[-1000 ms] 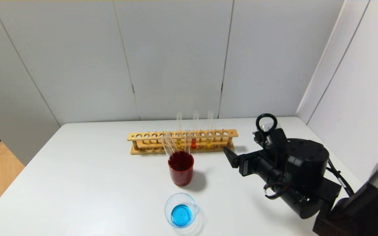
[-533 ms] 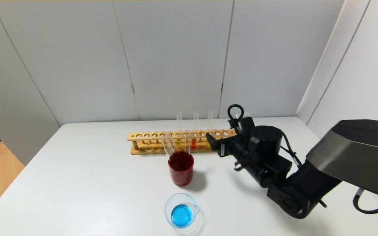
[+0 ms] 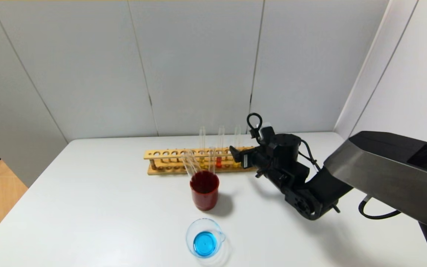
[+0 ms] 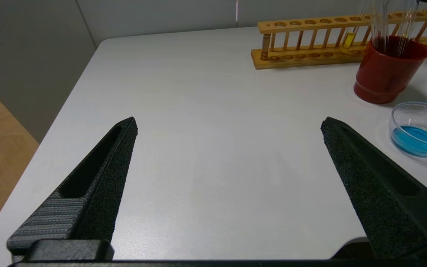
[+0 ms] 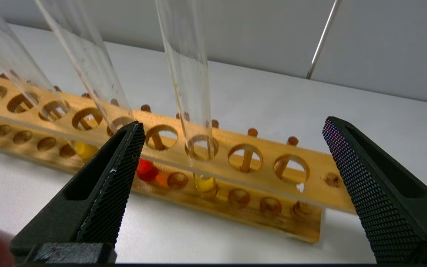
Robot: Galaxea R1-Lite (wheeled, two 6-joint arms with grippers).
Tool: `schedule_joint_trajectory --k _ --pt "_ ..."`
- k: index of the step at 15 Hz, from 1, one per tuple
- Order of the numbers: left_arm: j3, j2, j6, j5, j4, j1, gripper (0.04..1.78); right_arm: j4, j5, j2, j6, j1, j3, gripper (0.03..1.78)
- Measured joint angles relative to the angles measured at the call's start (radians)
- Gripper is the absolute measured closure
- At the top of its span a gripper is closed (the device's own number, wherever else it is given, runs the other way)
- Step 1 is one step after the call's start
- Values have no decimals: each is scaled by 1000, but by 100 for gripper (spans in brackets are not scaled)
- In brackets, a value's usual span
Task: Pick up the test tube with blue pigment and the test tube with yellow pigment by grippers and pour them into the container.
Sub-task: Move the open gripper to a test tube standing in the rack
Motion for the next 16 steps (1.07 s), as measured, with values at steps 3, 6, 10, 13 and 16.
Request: schedule_joint_trajectory --k 3,6,10,13,16 --pt "0 0 0 0 0 0 7 41 1 12 0 -3 -57 6" --pt "0 0 0 0 0 0 7 65 13 27 -1 -1 -106 6" --pt "0 0 0 0 0 0 7 83 16 57 -14 1 -155 6" --pt "0 0 0 0 0 0 7 84 17 78 -16 4 -170 7" --pt "0 0 0 0 0 0 7 88 16 93 -16 4 -183 21"
